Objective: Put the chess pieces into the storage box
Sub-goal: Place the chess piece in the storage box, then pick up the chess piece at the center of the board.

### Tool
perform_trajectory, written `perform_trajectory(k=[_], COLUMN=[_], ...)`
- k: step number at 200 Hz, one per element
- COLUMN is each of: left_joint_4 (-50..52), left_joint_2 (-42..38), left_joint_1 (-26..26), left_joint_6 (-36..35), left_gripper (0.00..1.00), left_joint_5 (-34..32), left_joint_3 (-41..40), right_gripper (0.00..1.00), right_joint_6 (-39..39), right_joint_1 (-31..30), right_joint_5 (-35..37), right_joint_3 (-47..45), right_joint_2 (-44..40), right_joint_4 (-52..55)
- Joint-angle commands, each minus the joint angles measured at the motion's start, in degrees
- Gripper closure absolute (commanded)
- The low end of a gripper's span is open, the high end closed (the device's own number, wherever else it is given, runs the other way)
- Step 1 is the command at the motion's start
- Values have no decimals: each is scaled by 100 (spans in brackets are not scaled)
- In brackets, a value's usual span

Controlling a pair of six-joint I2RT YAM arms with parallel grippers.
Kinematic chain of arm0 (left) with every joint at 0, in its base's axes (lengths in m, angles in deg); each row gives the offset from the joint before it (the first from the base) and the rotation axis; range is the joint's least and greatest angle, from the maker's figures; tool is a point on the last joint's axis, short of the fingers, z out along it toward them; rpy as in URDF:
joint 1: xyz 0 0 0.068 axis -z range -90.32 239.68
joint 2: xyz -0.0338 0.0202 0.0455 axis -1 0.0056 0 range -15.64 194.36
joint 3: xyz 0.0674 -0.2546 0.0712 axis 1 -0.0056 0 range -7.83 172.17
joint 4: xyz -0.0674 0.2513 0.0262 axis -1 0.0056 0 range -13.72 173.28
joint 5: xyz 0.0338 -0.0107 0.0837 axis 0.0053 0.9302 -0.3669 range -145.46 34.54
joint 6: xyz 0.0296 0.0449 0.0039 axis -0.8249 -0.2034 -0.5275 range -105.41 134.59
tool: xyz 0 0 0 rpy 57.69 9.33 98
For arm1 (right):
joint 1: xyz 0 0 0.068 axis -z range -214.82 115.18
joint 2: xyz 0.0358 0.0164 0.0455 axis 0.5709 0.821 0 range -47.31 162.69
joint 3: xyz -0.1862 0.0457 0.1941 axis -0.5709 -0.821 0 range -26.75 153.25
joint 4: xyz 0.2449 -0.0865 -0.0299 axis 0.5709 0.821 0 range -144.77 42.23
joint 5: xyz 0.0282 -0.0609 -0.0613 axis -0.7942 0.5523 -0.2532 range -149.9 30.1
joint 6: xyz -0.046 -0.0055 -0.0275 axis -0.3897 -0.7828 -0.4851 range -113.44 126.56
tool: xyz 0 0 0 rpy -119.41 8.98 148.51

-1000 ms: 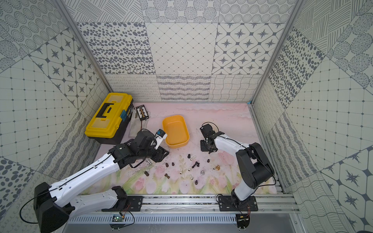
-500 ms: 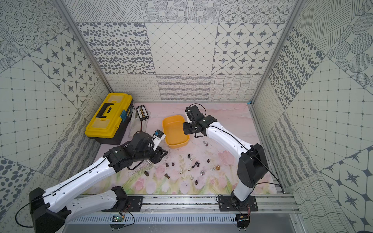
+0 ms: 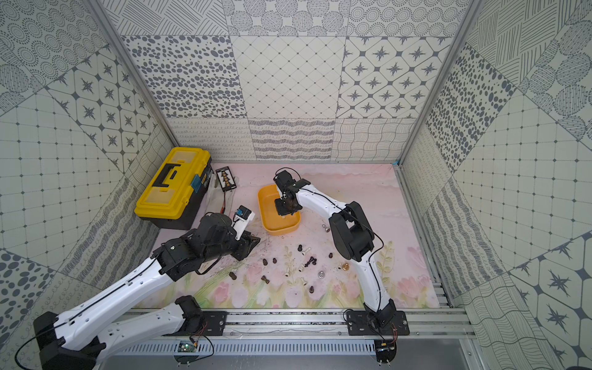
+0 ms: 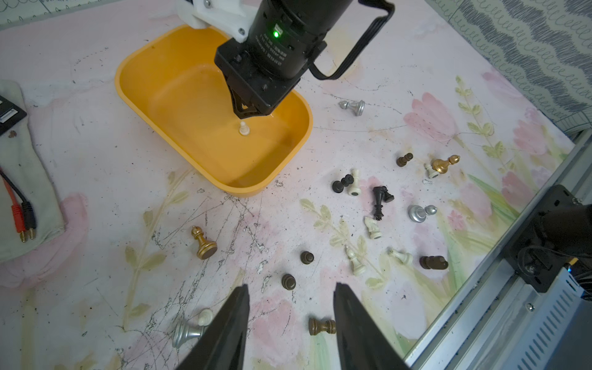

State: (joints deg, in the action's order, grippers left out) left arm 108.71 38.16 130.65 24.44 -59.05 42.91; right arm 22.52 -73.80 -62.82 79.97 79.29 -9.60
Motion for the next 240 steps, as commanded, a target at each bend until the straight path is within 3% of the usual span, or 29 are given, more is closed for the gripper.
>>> perform_trajectory(k=[1,42,95,128,180,240], left_joint_4=[145,83,-498,-1345,-1601,-1688], left_joint_2=[-30,-36,272,1149,2919,3874], left_joint_1=[12,16,506,944,1345,1360], left_joint_6=[-31,-163,-419,-337,-417,-175], left_gripper=[51,52,54,57,58,55], left_joint_5=[-158,44,458,460,332,596], left_joint_3=[-18,-28,-134,-112,679,1163], right_gripper=[68,66,63,64,63,61], right_joint_6=[-29,142,916,902,982,959], right_joint_1=[-55,-4,994,1781,2289,2295], right_joint_5=[87,86,-250,-310,-408,-514], right_joint_3=[290,-329,-3639,-5165,-6032,-6191], right_joint_2=[-210,-1417,-4387,-5810,-6538,-6676], right_joint_4=[67,-155,-1853,-2224,-2162,-2275])
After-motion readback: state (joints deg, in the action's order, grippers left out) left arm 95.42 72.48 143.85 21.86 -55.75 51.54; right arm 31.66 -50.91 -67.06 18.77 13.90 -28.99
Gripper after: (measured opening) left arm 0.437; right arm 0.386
